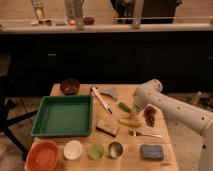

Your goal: Place pepper in red bowl

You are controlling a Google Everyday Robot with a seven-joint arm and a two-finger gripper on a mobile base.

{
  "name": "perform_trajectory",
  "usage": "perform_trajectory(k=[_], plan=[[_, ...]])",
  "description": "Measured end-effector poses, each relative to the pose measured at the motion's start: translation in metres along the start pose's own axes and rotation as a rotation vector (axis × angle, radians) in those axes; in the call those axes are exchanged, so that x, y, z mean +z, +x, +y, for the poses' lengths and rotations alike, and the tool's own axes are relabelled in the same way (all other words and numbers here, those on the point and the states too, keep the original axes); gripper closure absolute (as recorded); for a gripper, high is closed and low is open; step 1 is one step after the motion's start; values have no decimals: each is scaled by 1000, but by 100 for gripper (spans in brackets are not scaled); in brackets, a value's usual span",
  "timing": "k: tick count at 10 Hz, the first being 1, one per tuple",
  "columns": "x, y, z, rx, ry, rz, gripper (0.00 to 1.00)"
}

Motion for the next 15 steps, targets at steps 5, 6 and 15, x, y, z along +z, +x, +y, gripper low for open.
perform_trajectory(k=[5,6,15], plan=[[7,4,1,-8,-35,12,100],[6,4,1,-8,-36,13,100],[-62,-20,16,-228,-8,-87,100]])
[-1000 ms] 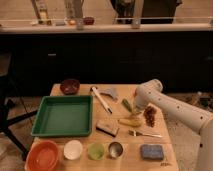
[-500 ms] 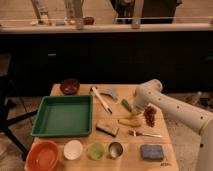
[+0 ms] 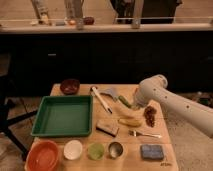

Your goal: Place pepper in red bowl

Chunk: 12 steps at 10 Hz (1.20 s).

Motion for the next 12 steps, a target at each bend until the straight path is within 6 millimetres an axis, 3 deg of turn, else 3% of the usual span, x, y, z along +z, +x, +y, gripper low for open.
perform_trajectory(k=[3,6,9,11,12], plan=[[-16,-28,17,-243,-25,-49,100],[-32,-59,40,-362,-28,-87,100],[-47,-106,77,-527,-44,-128,100],[-49,-124,101,-610,-74,-149,100],[-49,-123,102,-611,-74,-148,100]])
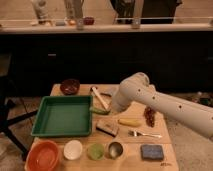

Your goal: Place pepper in red bowl

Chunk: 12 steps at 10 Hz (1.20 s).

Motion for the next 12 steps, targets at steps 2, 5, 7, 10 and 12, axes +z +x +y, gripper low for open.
perform_trajectory(k=[2,5,7,10,12], plan=[[-1,2,1,4,1,1,100],[0,0,0,1,0,-1,100],[1,0,0,1,-1,-5,100],[6,-17,-9,-111,-9,-54,100],[18,-60,-22,-236,-21,-90,100]])
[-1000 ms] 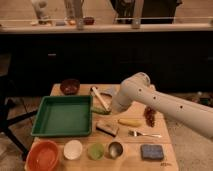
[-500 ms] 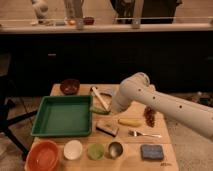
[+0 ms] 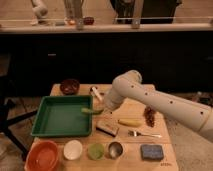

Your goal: Place pepper in red bowl

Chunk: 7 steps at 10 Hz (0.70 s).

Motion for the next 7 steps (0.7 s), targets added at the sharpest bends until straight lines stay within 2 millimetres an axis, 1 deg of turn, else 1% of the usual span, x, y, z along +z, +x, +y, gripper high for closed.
perform_trajectory(k=[2,3,5,7], plan=[[15,-38,-17,-120,-17,-31,100],[23,-61,-23,-215,-30,-53,100],[32,-93,-24,-384,-58,-88,100],[41,-120,-20,-522,-94,-122,100]])
